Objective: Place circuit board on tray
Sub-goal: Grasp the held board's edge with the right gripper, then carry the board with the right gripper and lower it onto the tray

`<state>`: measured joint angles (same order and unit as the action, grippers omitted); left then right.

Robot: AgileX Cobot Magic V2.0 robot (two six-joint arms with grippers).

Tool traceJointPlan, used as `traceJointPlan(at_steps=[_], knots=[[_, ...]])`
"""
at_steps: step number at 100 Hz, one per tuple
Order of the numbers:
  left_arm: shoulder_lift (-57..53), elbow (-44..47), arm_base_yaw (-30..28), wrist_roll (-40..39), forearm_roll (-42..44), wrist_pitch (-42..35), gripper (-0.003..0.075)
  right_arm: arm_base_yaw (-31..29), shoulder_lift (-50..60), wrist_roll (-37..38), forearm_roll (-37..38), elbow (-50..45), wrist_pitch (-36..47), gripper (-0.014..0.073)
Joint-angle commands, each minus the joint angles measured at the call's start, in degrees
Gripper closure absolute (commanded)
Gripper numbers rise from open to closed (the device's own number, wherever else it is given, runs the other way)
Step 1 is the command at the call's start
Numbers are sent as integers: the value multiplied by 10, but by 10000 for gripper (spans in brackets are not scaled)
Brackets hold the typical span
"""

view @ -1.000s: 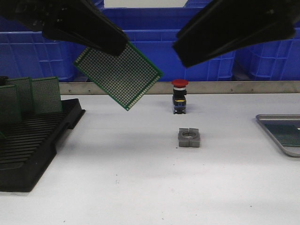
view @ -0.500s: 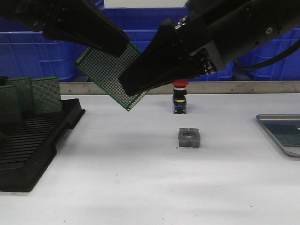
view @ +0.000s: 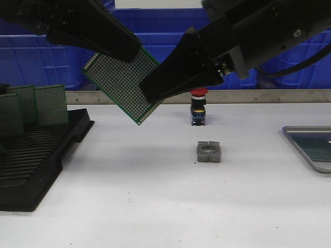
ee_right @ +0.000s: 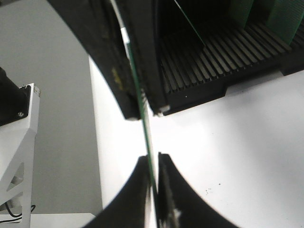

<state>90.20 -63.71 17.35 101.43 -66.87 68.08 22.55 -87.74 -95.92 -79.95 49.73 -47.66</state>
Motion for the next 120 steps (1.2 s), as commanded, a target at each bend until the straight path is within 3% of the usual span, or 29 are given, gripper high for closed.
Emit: traceJointPlan(at_steps=[1, 9, 22, 33, 46, 73, 97, 120], knots=[[-24, -17, 6, -1, -44, 51, 688, -3, 17, 8, -40, 14, -10, 663], [-24, -17, 6, -1, -45, 51, 588, -3, 17, 8, -40, 14, -12, 663], [-24, -17, 6, -1, -48, 48, 353, -3, 17, 10, -40, 14, -33, 663], [-24, -17, 6, -1, -57, 40, 247, -3, 17, 57, -39, 10, -42, 663], [-24, -17, 6, -1, -57, 33, 237, -6, 17, 146, -13, -8, -41, 663], [-24, -17, 6, -1, -58, 32, 237, -50, 17, 196, 10, -41, -30, 662], [-24, -17, 6, -1, -58, 32, 237, -183, 17, 271, 10, -50, 36, 662], [-24, -17, 6, -1, -58, 25, 237, -320, 1, 283, 10, -50, 124, 662]])
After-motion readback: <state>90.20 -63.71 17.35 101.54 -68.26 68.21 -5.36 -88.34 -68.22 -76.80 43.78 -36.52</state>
